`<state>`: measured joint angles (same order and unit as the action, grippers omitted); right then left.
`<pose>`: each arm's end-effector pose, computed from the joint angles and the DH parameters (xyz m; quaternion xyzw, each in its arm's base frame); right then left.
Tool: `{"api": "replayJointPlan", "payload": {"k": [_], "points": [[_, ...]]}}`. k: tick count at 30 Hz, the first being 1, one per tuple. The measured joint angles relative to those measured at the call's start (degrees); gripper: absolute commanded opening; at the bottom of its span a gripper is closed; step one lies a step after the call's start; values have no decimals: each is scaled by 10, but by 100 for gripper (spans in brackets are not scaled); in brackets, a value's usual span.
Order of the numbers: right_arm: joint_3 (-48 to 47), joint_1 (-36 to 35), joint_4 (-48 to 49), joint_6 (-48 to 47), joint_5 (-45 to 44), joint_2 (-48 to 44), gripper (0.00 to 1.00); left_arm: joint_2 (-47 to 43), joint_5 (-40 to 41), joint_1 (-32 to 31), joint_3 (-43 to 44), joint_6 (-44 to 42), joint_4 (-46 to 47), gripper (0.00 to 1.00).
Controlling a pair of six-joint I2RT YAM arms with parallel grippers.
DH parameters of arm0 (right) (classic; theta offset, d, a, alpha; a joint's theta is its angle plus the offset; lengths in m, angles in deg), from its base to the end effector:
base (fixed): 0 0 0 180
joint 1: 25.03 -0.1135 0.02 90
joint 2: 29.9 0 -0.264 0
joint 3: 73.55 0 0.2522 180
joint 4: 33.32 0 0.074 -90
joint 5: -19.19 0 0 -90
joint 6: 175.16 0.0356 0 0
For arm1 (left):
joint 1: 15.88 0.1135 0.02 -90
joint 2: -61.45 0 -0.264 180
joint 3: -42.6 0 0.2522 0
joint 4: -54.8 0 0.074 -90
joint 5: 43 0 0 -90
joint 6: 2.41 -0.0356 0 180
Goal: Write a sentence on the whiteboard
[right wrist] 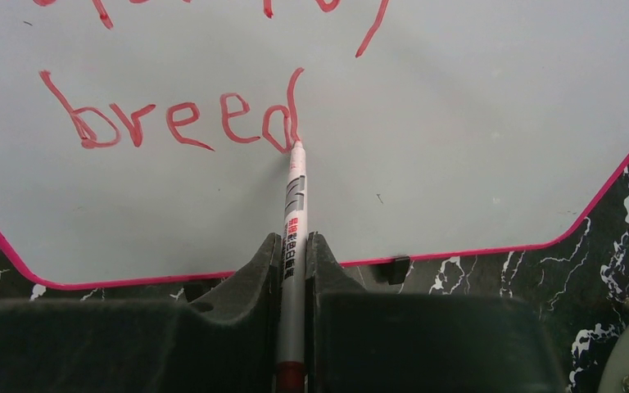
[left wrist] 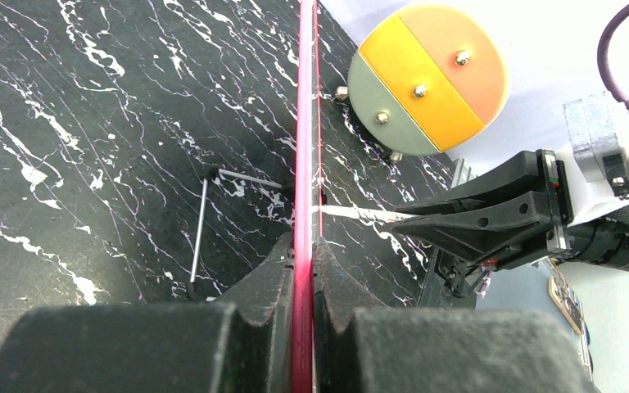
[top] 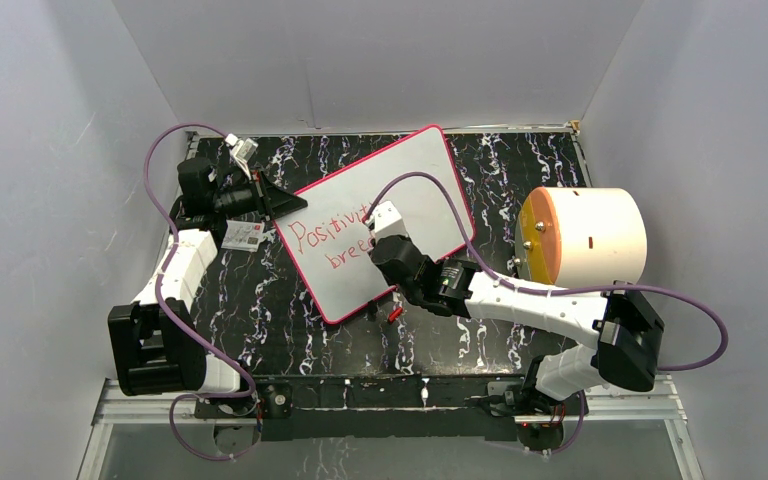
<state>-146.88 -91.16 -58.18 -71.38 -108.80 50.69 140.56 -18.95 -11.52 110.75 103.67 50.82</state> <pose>0.1469 0.2778 0.2878 -0.2237 0.8121 0.0755 0.5337 0.3048 -0.0094 0.3020 0.2083 0.7136 -0.4815 0.4643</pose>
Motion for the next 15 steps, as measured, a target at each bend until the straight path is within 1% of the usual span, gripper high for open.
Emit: {"api": "replayJointPlan", "payload": {"k": [8, 15], "points": [[3, 0, -12, 7, -2, -3, 0, 1, -1, 0, 1, 0, 0, 0], [16, 1, 4, 3, 0, -25, 0, 1, -2, 0, 2, 0, -2, 0]]}}
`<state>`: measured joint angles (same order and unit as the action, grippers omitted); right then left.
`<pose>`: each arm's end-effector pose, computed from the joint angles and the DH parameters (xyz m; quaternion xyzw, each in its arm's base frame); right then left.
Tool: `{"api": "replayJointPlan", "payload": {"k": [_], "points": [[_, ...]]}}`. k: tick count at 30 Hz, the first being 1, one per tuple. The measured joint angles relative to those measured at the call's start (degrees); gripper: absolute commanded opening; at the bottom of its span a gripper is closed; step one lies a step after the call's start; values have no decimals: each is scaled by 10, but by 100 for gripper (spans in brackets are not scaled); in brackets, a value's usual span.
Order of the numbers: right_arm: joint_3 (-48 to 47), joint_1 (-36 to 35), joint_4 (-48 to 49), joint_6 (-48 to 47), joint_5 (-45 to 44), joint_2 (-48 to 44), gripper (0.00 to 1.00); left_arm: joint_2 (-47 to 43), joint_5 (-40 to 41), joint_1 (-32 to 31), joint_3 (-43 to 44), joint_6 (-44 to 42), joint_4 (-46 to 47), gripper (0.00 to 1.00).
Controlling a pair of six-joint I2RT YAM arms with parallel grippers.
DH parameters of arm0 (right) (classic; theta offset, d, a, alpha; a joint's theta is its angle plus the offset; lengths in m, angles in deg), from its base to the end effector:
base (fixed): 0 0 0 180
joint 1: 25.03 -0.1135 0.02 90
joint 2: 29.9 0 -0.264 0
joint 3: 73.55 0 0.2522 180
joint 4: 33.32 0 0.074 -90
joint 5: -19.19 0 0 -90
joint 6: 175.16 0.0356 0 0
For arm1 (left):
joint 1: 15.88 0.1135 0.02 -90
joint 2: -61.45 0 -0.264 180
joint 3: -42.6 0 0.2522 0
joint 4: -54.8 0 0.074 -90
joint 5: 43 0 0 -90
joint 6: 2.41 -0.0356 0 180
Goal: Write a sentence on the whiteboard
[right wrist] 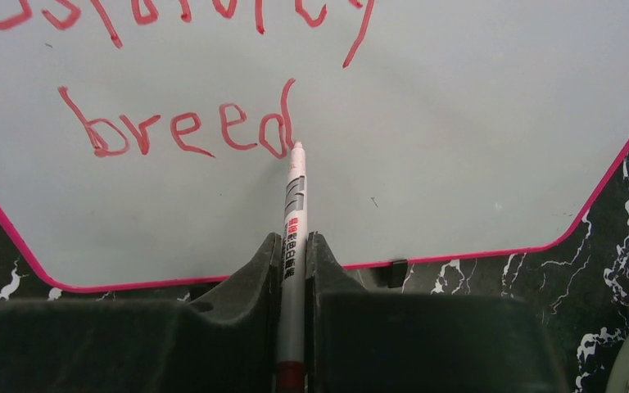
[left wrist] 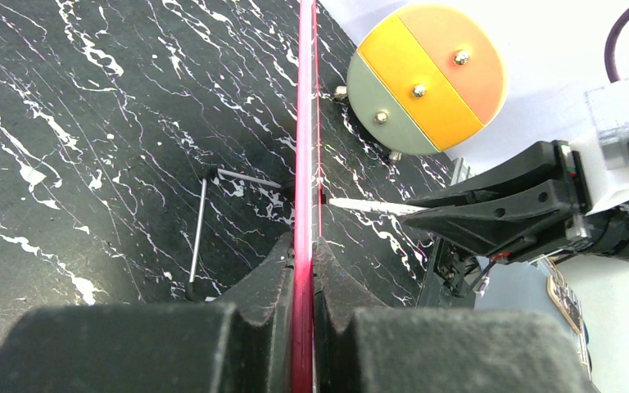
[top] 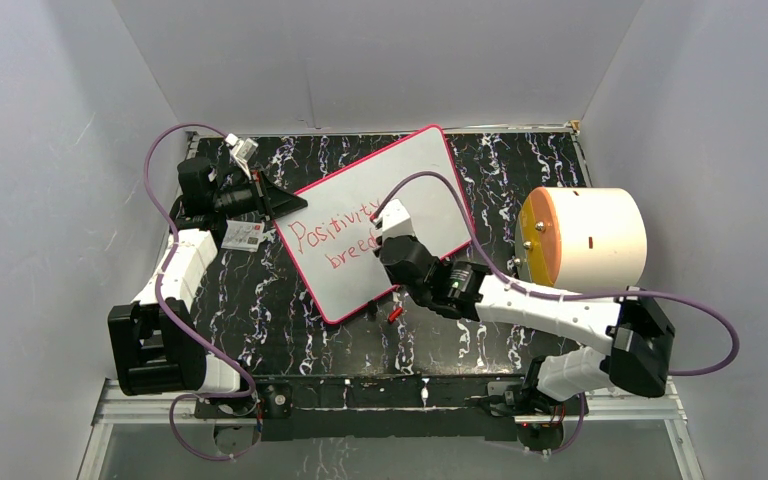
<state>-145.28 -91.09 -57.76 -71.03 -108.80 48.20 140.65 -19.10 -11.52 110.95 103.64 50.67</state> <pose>0.1433 0.2688 0.2916 -0.2155 0.8096 0.0843 0.5395 0.3052 -0.0094 0.3025 0.2090 0.7132 -0.4823 0.4637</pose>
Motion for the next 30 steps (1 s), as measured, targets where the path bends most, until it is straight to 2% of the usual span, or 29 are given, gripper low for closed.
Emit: {"api": "replayJointPlan", "payload": {"k": [12, 30], "points": [[7, 9, 49, -8, -9, -23, 0, 0, 1, 0, 2, -4, -7, 0], [8, 16, 50, -5, -9, -12, 0, 0, 1, -1, 5, -8, -11, 0]]}}
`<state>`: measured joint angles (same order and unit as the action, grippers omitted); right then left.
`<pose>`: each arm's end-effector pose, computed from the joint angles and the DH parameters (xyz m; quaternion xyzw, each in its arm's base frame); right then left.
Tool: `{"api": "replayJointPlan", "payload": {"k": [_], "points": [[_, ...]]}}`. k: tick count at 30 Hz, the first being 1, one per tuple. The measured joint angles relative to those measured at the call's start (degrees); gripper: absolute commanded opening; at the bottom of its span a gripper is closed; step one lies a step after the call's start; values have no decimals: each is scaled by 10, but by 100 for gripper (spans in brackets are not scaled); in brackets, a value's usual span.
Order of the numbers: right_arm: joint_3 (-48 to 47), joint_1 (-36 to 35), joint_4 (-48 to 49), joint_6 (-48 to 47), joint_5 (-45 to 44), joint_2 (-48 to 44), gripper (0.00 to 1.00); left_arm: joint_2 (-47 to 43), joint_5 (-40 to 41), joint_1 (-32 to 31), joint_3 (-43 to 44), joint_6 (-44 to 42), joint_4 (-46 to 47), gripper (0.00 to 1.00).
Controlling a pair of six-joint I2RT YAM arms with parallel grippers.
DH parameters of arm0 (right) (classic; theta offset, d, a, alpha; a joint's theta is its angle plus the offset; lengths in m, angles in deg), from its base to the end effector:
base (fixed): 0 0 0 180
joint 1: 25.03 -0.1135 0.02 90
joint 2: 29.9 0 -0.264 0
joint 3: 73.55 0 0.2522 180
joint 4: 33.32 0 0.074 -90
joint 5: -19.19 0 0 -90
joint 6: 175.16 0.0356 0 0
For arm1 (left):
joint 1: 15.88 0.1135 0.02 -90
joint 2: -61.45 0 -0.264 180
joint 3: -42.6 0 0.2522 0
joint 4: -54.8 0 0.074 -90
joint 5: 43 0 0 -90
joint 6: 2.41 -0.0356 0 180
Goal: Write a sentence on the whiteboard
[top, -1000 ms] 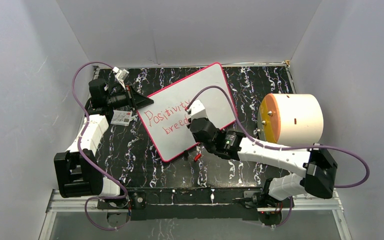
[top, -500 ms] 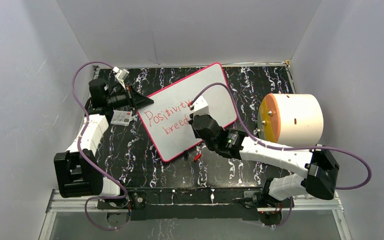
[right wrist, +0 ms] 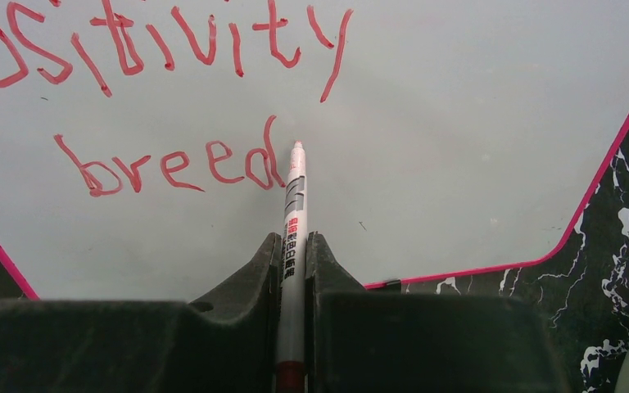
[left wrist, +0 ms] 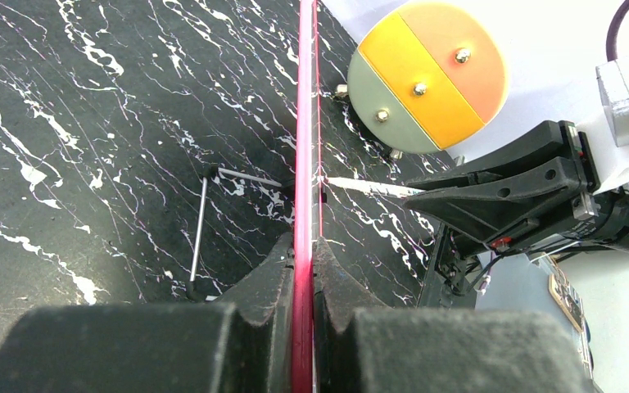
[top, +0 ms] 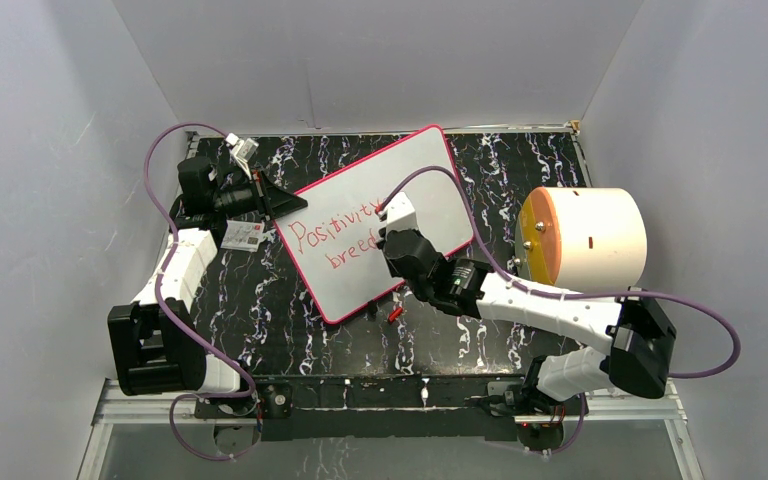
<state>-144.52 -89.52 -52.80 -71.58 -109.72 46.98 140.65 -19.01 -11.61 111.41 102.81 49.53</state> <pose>0.1506 0.2637 0.3010 -0.1818 0.7961 0.0987 0.5687 0.3054 -0.0098 0.3035 0.2112 0.7143 -0.4804 0.4630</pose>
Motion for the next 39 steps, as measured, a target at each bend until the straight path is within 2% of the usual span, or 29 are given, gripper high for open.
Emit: {"api": "replayJointPlan", "payload": {"k": [39], "points": [[8, 2, 29, -16, 0, 19, 0, 1, 2, 0, 1, 0, -2, 0]]}}
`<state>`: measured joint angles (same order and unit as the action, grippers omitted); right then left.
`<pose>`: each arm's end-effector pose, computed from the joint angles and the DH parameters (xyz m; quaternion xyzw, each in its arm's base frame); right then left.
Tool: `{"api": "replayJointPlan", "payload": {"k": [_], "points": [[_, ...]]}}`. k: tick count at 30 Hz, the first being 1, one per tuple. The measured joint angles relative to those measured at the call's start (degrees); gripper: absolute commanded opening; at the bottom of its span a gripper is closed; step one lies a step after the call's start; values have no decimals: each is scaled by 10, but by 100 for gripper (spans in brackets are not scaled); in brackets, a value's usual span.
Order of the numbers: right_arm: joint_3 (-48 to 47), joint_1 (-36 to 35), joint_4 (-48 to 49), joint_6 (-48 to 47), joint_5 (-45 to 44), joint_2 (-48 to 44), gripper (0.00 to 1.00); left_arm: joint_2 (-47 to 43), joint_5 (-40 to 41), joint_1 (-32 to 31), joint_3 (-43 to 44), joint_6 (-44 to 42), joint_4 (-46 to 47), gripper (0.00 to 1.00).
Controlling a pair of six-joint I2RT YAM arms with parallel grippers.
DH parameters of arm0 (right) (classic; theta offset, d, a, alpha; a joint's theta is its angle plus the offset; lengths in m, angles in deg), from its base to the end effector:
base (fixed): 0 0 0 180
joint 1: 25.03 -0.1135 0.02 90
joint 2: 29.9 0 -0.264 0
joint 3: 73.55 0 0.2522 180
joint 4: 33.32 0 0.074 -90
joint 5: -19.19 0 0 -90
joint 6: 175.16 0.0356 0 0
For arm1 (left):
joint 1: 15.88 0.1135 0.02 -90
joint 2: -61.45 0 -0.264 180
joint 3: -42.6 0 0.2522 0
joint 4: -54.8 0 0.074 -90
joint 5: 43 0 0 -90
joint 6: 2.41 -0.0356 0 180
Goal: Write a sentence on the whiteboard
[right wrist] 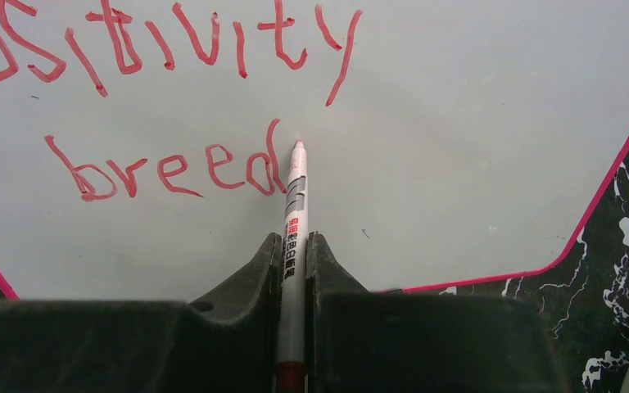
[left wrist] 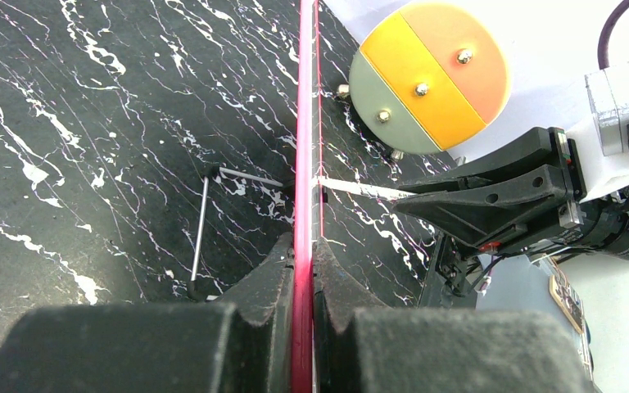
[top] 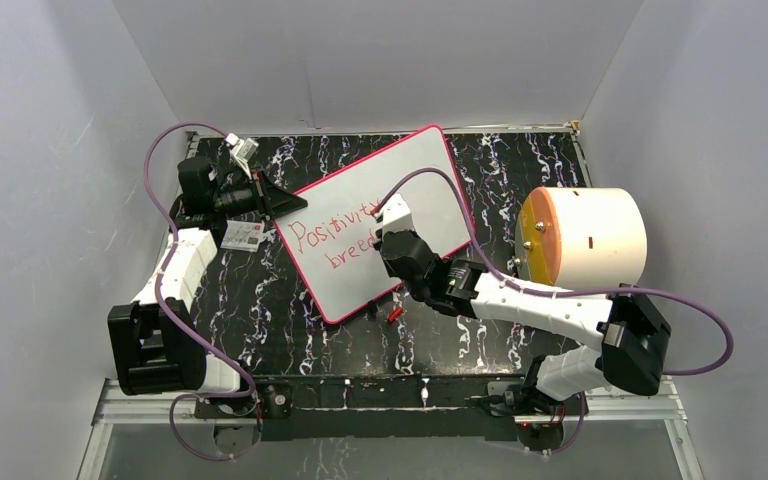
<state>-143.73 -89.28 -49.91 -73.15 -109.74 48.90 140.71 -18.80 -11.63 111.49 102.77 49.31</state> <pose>0.1549 0.2696 0.2914 -0.1902 0.7934 0.0906 0.5711 0.3057 -0.0098 0.3033 0.2097 0.7156 -0.4796 0.4625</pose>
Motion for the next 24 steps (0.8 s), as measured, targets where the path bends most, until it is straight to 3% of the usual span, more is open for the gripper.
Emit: {"api": "replayJointPlan", "payload": {"k": [24], "points": [[1, 1, -10, -1, 20, -4, 0, 0, 0, 0, 0, 0, 0, 0]]}}
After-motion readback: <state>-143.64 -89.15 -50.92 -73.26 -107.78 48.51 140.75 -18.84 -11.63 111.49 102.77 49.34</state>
